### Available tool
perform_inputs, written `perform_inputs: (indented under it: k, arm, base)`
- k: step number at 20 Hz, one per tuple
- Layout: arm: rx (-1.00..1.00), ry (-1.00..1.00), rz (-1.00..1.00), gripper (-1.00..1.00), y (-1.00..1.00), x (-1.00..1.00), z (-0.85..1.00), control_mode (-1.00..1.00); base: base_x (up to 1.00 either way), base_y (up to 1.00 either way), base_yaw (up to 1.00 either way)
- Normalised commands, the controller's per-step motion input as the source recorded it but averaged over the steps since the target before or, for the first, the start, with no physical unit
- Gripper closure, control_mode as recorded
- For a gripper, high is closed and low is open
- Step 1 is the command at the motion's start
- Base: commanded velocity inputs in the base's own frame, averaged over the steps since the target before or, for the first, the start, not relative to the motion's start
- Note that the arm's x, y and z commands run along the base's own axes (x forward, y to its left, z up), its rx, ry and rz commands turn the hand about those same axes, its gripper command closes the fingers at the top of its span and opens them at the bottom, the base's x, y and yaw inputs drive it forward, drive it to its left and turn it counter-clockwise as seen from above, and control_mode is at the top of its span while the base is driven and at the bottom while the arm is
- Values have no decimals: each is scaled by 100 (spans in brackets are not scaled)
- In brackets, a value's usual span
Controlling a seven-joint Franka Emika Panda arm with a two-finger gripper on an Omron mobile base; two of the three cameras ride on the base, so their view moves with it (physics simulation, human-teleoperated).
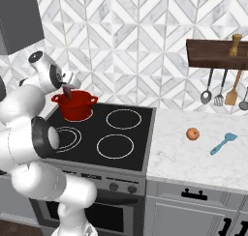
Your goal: Put the potato and onion in the pot. Retrieve the spatula and lightly stir the vegetables in the pot.
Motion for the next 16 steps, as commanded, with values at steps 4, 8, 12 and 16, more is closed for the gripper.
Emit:
perform_inputs:
  k: [4, 8, 12, 16]
  arm:
    - [0, 9, 0, 100, 29, 76, -50, -100]
    - [0, 3, 0, 100, 32, 65, -50, -100]
    - [2, 2, 0, 100, 30, 76, -39, -100]
    - [4, 0, 0, 100, 16, 50, -34, -100]
  base:
    - [0, 0, 0]
    - [0, 0, 0]
    - [0, 0, 0]
    - [0, 0, 0]
